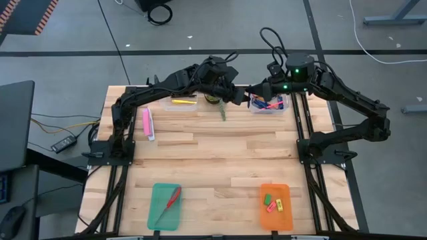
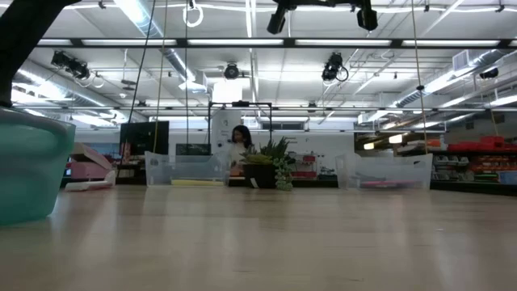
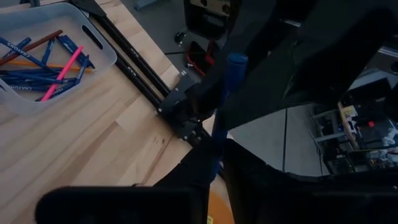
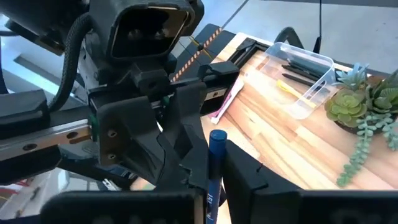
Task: Sort crayons/erasers/pens/pencils in bins
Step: Put the blue crayon into the right transparent bin
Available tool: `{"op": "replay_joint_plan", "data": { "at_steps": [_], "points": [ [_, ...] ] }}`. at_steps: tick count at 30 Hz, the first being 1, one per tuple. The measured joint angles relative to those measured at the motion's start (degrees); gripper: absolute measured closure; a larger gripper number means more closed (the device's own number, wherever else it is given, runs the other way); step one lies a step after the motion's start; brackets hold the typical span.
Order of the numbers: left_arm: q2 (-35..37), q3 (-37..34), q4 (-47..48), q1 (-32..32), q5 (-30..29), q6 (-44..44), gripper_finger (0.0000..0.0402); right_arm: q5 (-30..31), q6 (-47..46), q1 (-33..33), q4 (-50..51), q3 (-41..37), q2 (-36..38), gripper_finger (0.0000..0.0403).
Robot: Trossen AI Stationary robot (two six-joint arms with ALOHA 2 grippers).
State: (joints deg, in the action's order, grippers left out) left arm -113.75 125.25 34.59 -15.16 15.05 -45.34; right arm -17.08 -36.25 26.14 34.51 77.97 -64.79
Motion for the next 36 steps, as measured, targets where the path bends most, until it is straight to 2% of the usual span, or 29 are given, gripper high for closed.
{"op": "replay_joint_plan", "data": {
  "at_steps": [5, 11, 15, 23, 29, 32, 36],
  "points": [
    [-0.03, 0.02, 2.93, -0.49, 0.02, 1.57, 0.0340, 0.90, 3.87, 3.46, 4.00, 0.00, -0.03, 0.0370],
    [0.17, 0.00, 18.39, -2.71, -1.08, 6.53, 0.0313, 3.98, 14.74, 11.88, 14.03, 0.01, -3.20, 0.0365],
    [1.92, 0.00, 25.04, -3.77, -1.34, 10.92, 0.0298, 5.45, 20.57, 17.26, 19.31, 0.02, -8.94, 0.0364],
    [9.37, 0.02, 30.36, -4.13, -3.08, 18.20, 0.0295, 13.09, 29.44, 21.88, 26.34, -0.02, -23.03, 0.0361],
    [15.15, 0.04, 38.44, -2.49, -9.38, 18.56, 0.0304, 18.00, 29.64, 24.97, 26.99, -0.04, -27.92, 0.0333],
    [16.96, 0.04, 40.65, -1.20, -13.49, 16.76, 0.0305, 21.23, 30.38, 26.34, 26.87, -0.04, -28.45, 0.0311],
    [17.84, 0.07, 40.53, 0.29, -16.09, 15.04, 0.0303, 21.78, 30.91, 28.33, 27.91, -0.04, -27.82, 0.0281]
  ]
}}
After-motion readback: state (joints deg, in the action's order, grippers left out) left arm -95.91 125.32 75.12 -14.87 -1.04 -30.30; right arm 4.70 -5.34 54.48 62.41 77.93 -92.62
